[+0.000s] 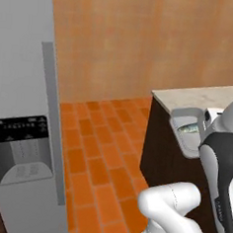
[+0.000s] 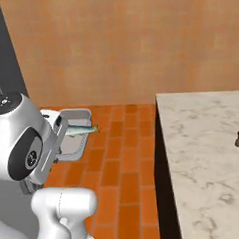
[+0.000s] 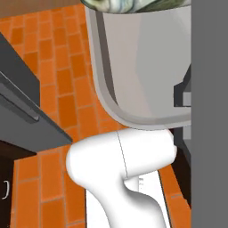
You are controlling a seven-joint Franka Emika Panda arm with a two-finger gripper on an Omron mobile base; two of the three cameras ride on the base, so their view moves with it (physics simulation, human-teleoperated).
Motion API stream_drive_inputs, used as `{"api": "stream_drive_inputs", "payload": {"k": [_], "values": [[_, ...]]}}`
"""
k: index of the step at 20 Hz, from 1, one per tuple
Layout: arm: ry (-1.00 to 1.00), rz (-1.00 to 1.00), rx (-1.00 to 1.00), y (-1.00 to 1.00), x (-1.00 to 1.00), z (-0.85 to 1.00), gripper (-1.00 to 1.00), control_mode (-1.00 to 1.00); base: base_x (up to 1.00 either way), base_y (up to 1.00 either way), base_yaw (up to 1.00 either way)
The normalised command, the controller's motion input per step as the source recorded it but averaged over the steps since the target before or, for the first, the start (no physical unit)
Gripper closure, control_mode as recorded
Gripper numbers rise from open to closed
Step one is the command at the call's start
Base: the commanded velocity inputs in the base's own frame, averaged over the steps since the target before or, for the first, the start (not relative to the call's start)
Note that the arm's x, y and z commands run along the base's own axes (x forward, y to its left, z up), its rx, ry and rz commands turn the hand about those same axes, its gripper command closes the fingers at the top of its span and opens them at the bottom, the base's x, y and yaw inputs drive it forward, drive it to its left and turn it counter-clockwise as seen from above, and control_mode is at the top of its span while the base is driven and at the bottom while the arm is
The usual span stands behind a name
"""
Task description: Take the meat container that has the fish and place it on the second highest rack of the freezer. Then take the vegetable container that has the onion and lemon and place it on the highest rack of the freezer.
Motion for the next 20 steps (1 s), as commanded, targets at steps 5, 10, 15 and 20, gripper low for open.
{"api": "stream_drive_inputs", "payload": {"k": [5, 10, 15, 20], "values": [[0.00, 0.00, 0.00, 0.00, 0.00, 0.00, 1.00, 1.00, 0.96, -0.04, 0.22], [0.00, 0.00, 0.00, 0.00, 0.00, 0.00, 1.00, 1.00, 0.87, -0.22, 0.19], [0.00, 0.00, 0.00, 0.00, 0.00, 0.00, 1.00, 1.00, 0.75, -0.41, 0.16], [0.00, 0.00, 0.00, 0.00, 0.00, 0.00, 1.00, 1.00, 0.70, -0.43, 0.18]]}}
